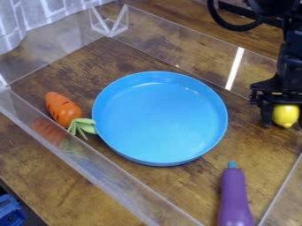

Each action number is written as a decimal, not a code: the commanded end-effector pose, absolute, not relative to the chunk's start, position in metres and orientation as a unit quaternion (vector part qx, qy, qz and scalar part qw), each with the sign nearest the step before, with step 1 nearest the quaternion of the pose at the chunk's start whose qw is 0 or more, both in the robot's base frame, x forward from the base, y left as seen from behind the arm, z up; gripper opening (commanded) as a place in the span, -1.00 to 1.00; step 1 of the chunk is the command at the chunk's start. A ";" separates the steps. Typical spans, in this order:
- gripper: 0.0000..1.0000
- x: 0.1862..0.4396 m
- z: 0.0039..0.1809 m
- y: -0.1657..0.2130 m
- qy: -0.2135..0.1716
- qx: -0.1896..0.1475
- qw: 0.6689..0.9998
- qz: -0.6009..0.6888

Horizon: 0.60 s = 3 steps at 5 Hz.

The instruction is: Put the lemon on the blue tray

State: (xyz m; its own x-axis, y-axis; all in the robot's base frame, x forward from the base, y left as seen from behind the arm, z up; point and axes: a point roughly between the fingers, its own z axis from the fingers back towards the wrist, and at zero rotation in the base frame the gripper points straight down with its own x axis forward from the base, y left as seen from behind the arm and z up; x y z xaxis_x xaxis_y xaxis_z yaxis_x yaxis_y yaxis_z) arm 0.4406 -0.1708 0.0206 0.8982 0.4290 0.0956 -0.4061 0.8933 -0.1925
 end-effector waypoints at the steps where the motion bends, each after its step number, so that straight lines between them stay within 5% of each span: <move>1: -1.00 0.436 -0.010 -0.161 -0.051 -0.072 0.983 0.164; 3: -1.00 0.437 0.015 -0.163 -0.043 -0.069 0.995 0.055</move>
State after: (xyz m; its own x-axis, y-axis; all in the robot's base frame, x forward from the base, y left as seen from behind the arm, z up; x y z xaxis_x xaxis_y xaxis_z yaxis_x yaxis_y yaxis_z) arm 0.4362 -0.1706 0.0217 0.9890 0.1146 0.0938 -0.0997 0.9835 -0.1508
